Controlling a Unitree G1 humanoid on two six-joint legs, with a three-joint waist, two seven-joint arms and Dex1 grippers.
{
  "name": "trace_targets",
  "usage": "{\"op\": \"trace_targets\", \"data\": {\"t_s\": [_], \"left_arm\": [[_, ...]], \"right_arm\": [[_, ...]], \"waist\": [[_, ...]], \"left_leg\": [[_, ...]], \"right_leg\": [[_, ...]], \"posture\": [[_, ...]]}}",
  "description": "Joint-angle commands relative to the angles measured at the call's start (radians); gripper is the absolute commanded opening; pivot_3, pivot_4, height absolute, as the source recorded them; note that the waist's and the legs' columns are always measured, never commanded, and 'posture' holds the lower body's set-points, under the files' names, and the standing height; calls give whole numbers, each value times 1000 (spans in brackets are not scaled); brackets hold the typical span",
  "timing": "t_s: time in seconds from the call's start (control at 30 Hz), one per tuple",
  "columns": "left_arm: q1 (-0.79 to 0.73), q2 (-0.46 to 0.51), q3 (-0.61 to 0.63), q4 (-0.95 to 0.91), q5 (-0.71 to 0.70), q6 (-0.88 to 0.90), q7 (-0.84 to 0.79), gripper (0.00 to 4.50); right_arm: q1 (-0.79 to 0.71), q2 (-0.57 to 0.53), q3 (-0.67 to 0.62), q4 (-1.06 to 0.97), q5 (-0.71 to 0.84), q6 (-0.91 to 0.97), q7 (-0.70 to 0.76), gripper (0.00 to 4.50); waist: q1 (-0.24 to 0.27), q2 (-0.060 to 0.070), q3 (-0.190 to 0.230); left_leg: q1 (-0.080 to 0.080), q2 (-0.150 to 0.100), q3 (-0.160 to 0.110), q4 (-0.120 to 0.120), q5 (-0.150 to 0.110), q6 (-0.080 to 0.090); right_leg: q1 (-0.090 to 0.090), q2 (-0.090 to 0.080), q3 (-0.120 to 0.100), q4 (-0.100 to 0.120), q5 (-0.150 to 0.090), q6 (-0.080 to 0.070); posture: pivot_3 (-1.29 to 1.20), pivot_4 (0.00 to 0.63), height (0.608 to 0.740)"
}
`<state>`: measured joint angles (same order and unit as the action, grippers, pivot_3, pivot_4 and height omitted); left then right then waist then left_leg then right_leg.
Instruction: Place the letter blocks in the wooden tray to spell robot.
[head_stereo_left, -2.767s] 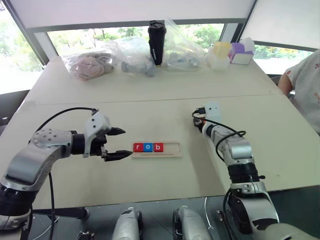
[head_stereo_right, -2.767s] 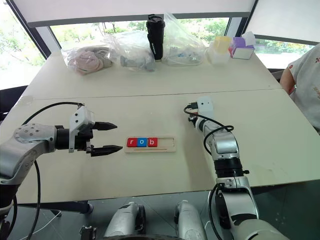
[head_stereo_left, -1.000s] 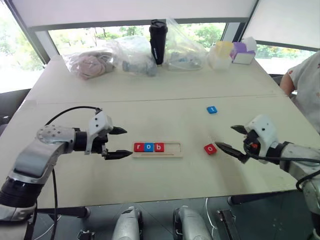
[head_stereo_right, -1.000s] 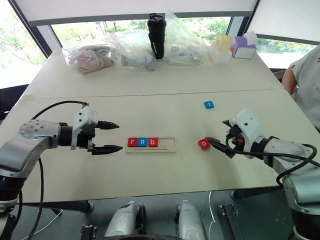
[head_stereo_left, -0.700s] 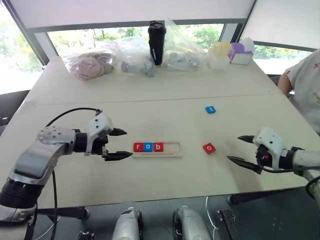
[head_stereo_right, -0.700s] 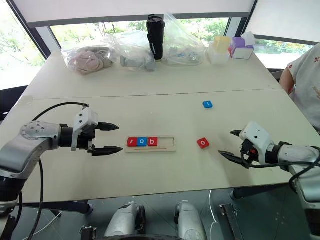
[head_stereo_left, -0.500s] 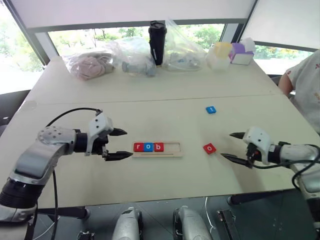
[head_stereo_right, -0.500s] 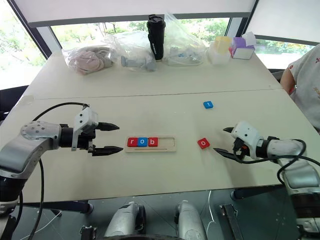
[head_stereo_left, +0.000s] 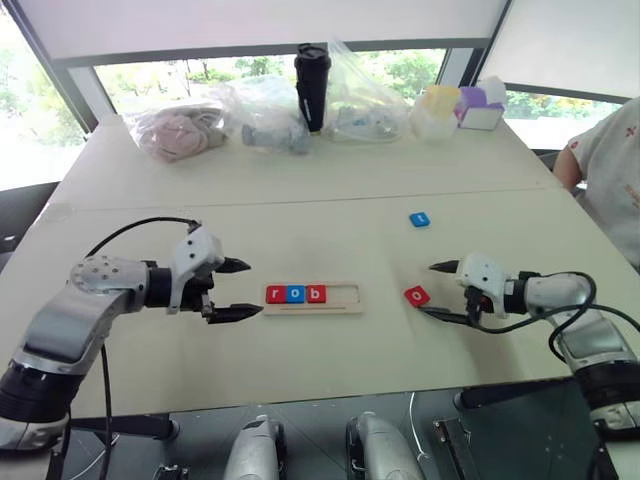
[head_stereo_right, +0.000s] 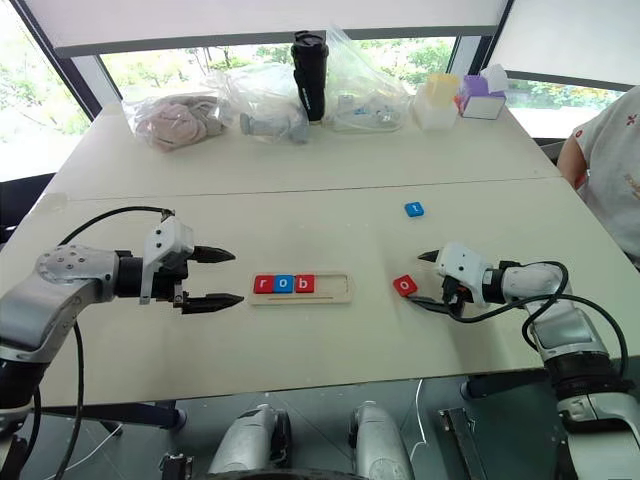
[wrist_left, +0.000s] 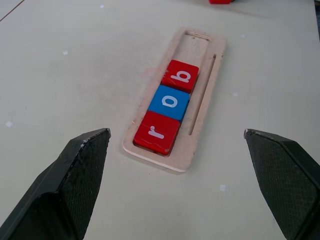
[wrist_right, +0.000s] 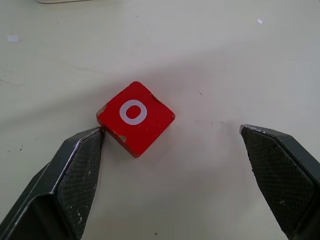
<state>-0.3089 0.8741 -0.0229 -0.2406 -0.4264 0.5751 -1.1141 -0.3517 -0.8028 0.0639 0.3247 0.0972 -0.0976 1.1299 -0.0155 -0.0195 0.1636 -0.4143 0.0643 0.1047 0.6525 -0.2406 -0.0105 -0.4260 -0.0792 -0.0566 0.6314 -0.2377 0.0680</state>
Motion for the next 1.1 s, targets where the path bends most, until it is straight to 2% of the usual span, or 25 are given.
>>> {"op": "trace_targets", "data": {"t_s": [0.03,0.4,0.7,0.8,0.97,1.1], "left_arm": [[0,4,19,-29,-10,-3,5,4500],[23,-14,24,-51,-14,5,34,4500],[35,-23,27,-66,-20,10,55,4500],[37,-27,29,-70,-22,12,62,4500],[49,-28,37,-81,-26,14,71,4500],[54,-27,37,-87,-32,14,80,4500]], "right_arm": [[-32,8,36,15,-15,-14,42,4480],[-94,4,102,20,-7,110,178,4480],[-194,-18,182,171,-103,20,245,4480],[-223,-15,199,212,-114,14,264,3631],[-234,-29,207,219,-107,37,300,1149],[-221,-28,187,197,-89,50,294,1139]], "waist": [[0,0,0],[3,0,0],[5,0,0],[5,0,0],[4,0,-1],[6,0,-1]], "left_leg": [[0,0,0,0,0,0],[0,0,0,0,0,0],[1,0,0,0,0,0],[2,0,0,1,0,0],[5,0,0,2,0,0],[5,0,0,2,0,0]], "right_leg": [[0,0,0,0,0,0],[0,0,0,0,0,0],[2,0,0,0,0,0],[3,-1,0,0,0,0],[7,-1,0,-1,0,-1],[7,-2,0,0,1,-1]], "posture": [[0,150,740],[0,150,740],[0,150,740],[0,150,740],[0,150,740],[0,150,740]]}}
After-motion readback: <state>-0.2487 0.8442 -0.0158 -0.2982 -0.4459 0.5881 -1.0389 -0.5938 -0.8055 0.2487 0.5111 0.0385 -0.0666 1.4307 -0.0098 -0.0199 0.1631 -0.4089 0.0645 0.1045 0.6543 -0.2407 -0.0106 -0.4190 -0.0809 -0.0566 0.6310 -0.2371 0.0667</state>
